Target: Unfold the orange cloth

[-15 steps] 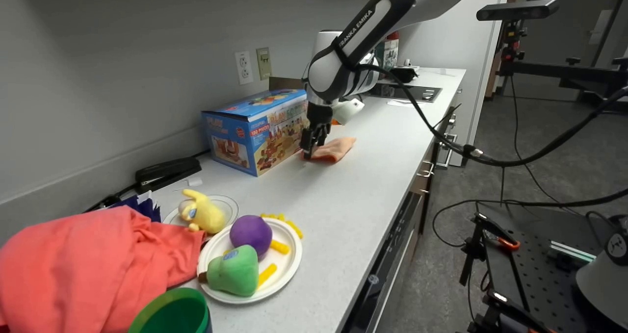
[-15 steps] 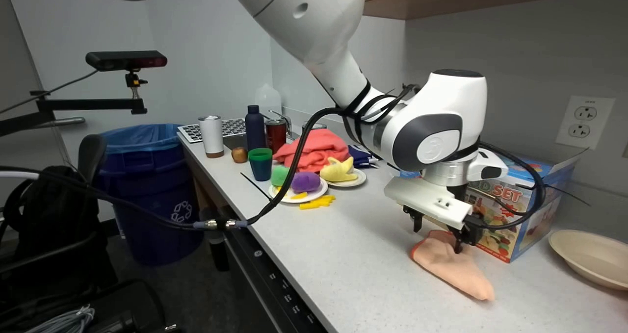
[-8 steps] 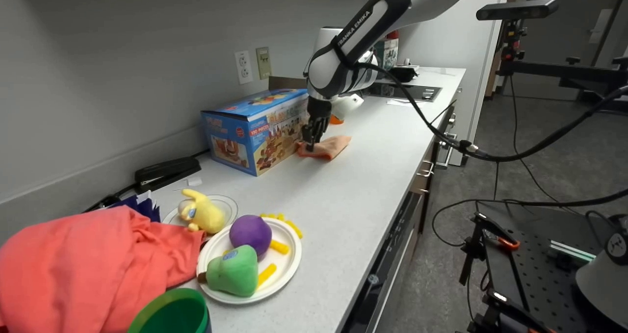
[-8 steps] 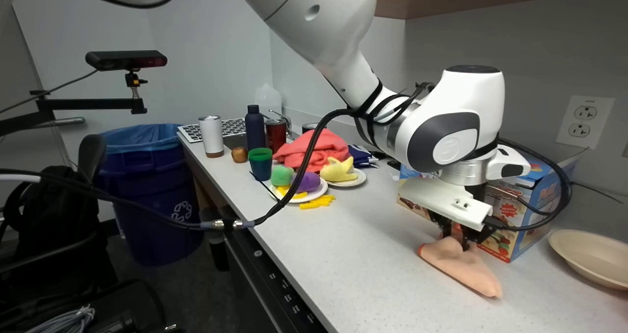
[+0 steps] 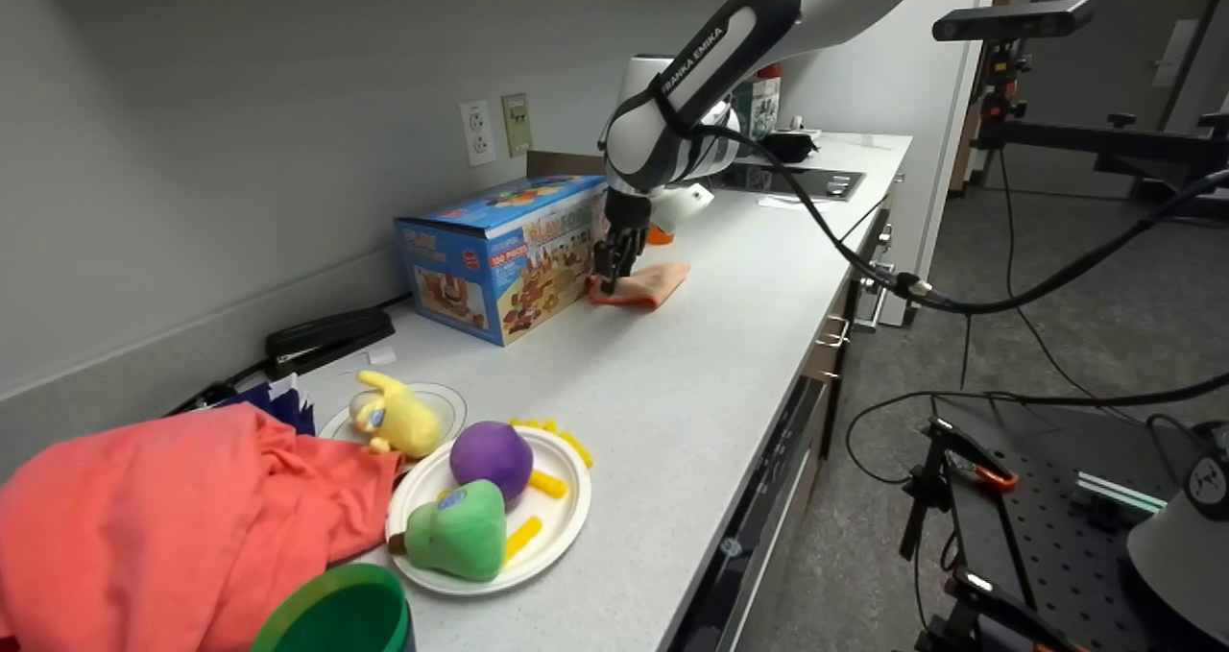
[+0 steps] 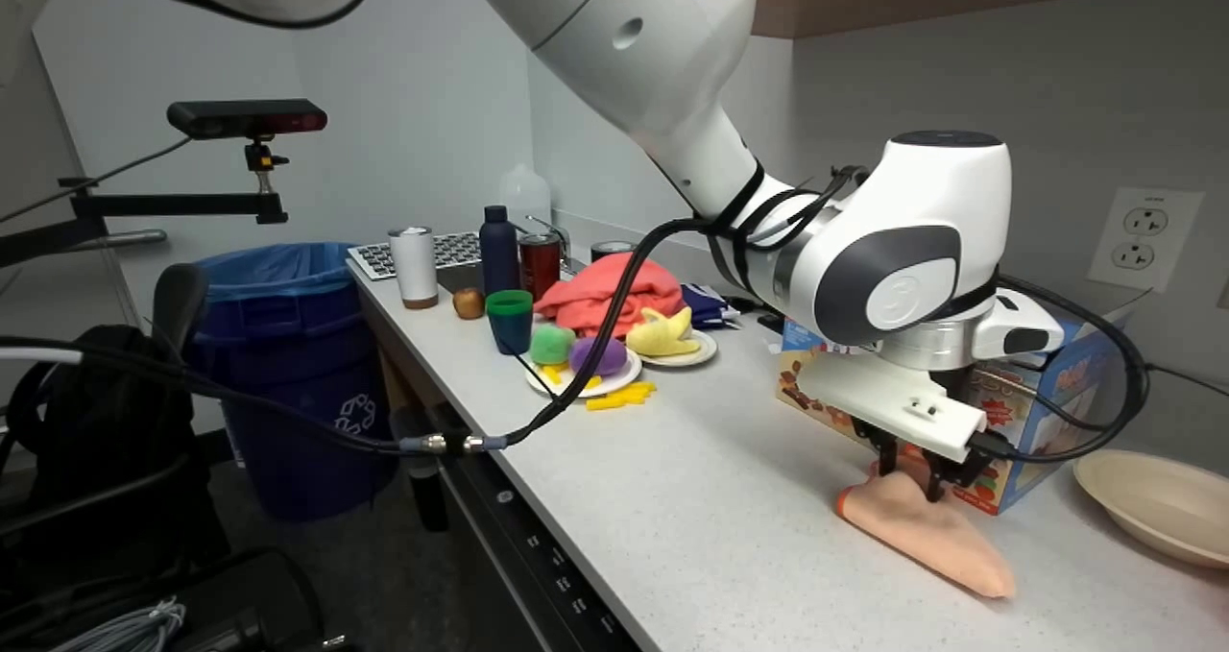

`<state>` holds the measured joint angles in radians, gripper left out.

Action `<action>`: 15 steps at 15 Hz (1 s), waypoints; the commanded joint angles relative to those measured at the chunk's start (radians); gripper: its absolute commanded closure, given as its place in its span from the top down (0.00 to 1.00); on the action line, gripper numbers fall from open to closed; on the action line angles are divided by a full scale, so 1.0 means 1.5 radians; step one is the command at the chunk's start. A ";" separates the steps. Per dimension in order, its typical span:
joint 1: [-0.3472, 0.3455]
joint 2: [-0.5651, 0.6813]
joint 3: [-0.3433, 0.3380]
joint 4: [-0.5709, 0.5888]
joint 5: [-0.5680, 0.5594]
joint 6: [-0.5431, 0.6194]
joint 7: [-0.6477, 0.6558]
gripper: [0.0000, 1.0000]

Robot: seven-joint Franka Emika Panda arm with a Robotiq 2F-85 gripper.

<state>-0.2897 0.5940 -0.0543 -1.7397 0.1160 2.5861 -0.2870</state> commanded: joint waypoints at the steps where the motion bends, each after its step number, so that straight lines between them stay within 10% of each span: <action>1: -0.003 0.016 -0.001 0.025 -0.014 -0.001 -0.001 0.63; 2: -0.003 0.016 -0.002 0.026 -0.014 -0.002 0.002 0.38; 3: -0.002 0.015 -0.003 0.026 -0.016 -0.005 0.001 0.38; 6: 0.000 0.015 -0.007 0.029 -0.025 -0.014 0.002 0.73; 10: 0.002 0.016 -0.011 0.029 -0.032 -0.008 0.003 0.94; 15: -0.003 0.016 -0.006 0.030 -0.035 -0.011 -0.001 1.00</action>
<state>-0.2898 0.5980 -0.0641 -1.7315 0.0811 2.5848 -0.2869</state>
